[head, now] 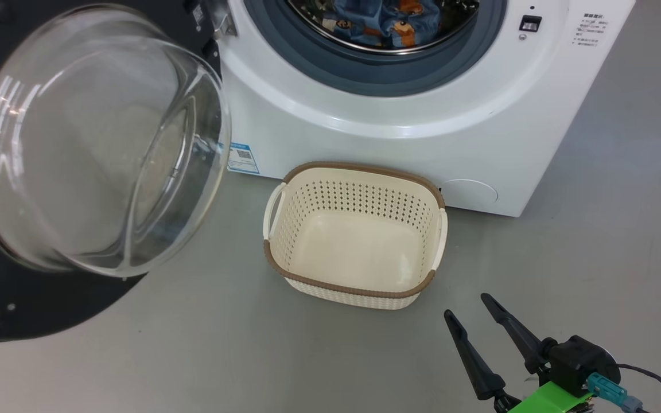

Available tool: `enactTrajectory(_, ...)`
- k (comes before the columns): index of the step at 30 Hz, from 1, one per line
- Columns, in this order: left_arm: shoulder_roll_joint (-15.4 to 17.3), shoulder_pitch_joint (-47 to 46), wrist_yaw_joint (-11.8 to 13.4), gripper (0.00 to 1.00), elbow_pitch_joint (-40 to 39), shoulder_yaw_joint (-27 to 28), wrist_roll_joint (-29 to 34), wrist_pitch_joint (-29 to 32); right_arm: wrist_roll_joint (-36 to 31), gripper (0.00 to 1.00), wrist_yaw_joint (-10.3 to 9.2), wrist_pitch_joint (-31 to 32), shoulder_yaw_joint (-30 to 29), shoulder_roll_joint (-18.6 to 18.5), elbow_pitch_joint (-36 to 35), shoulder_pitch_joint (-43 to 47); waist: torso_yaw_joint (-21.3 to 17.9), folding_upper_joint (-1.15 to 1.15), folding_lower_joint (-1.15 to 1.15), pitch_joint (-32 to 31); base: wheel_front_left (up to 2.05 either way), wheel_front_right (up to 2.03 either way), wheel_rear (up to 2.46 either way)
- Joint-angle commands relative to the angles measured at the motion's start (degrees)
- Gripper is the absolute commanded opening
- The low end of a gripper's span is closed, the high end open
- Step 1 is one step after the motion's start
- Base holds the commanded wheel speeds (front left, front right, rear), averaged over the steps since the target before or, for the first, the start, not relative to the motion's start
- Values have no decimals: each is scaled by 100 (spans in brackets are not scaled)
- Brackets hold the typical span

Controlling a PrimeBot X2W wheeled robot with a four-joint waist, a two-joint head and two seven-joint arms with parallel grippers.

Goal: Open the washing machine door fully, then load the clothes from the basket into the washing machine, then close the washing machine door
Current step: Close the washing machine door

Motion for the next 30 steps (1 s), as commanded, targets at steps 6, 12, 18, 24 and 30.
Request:
enactTrajectory(6,-195,675,-7,0,-1064,-218,-128,700,-43,100,52,-27,33,57,-123,36,125,0,0,-84,0,0,0)
enactTrajectory(12,-571,1193,216,0,-2058,-290,-214,811,-29,100,52,-27,54,146,-116,64,210,0,0,-126,0,0,0)
enactTrajectory(18,-996,1685,530,0,-3388,-535,-292,992,-25,100,52,-27,37,265,-107,31,218,0,0,-159,0,0,0)
enactTrajectory(24,-1485,2037,800,0,-4522,-911,-260,992,-7,100,52,-27,11,345,-108,29,57,0,0,-160,0,0,0)
enactTrajectory(30,-1910,2257,988,0,-5179,-1311,-27,747,-7,100,52,-27,-8,405,-100,28,-256,0,0,-158,0,0,0)
